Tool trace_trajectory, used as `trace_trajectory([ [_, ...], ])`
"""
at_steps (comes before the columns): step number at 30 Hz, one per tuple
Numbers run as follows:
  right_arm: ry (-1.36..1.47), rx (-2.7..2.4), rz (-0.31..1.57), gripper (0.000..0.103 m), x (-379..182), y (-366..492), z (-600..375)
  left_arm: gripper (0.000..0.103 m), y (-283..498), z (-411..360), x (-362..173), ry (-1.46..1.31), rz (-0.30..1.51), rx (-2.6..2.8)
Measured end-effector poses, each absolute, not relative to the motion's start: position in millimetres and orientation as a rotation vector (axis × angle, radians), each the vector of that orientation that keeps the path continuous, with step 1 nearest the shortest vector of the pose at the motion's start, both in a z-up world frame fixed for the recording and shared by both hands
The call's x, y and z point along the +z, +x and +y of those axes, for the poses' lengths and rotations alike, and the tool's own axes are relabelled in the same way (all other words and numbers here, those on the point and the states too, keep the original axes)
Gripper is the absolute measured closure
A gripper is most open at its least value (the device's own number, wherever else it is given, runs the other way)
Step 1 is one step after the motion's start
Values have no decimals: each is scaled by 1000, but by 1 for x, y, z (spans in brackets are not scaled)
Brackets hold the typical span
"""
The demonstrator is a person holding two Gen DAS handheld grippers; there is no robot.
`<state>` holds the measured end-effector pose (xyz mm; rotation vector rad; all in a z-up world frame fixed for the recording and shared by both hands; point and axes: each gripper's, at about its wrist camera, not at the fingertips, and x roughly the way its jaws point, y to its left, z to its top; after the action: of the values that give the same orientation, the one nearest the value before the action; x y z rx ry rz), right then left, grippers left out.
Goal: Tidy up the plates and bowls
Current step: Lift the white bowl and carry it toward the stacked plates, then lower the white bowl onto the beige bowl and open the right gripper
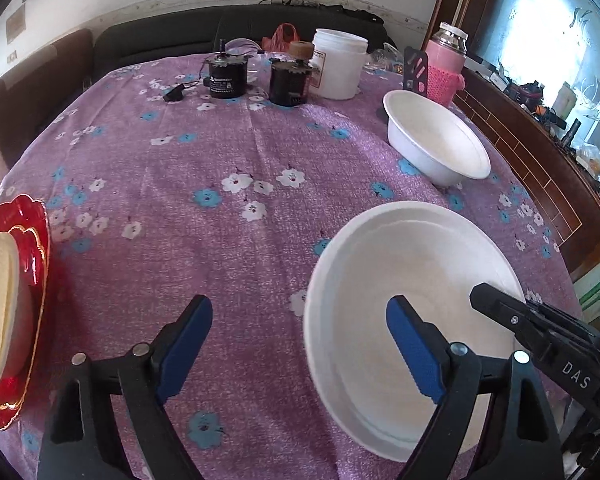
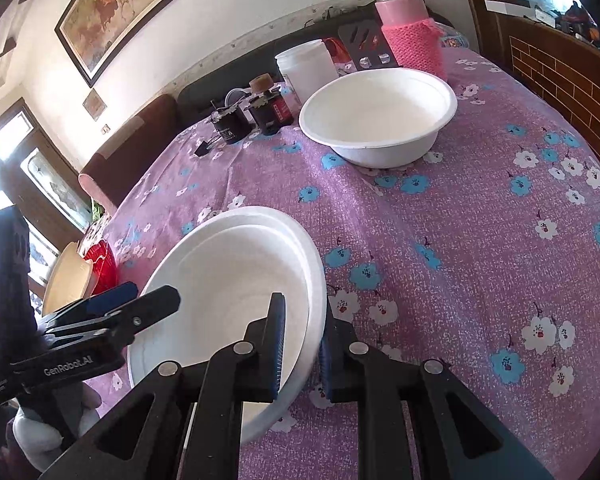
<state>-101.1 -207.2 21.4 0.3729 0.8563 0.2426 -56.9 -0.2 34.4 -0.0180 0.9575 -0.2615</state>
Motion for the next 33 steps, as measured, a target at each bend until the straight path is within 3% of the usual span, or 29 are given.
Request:
trace_trajectory([
  [3, 374, 243, 865, 87, 20, -100, -206, 34, -58, -11, 32, 16, 953, -273],
  [5, 372, 242, 872, 87, 20, -101, -205, 60, -59, -16, 29, 32, 956, -280],
  [7, 368, 238, 880, 87, 20, -102, -204, 77, -59, -19, 26, 39, 970, -288],
  [9, 352, 224, 882, 83, 20, -104, -201, 84, -60, -19, 26, 55, 953, -272],
  [33, 202, 291, 795, 86, 73, -133, -127, 86, -130, 53, 102, 38, 708, -131],
])
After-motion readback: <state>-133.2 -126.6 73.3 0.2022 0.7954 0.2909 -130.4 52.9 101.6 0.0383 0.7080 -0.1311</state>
